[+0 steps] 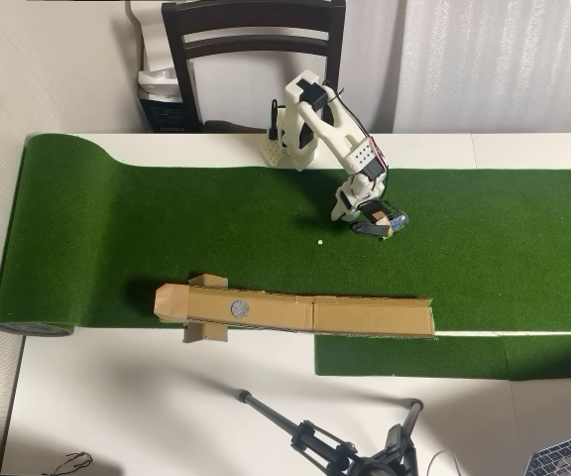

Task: Pick up the golf ball and place it on the gray mark at the back.

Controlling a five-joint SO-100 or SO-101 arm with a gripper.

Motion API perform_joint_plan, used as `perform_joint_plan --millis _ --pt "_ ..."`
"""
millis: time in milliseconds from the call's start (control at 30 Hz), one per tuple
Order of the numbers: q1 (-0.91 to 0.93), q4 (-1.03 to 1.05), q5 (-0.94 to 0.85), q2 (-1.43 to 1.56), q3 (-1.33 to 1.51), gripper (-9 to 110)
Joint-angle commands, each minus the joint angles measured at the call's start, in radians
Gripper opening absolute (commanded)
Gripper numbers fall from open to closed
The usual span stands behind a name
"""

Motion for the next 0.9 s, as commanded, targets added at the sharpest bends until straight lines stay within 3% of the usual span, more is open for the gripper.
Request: perform_joint_plan --millis 0,267,867 --pt "0.041 0.115 0.025 0.029 -0.176 24" --pt "0.107 0.331 0.132 0.029 -0.414 24" --pt "0.489 0.354 0.181 0.029 -0.629 24"
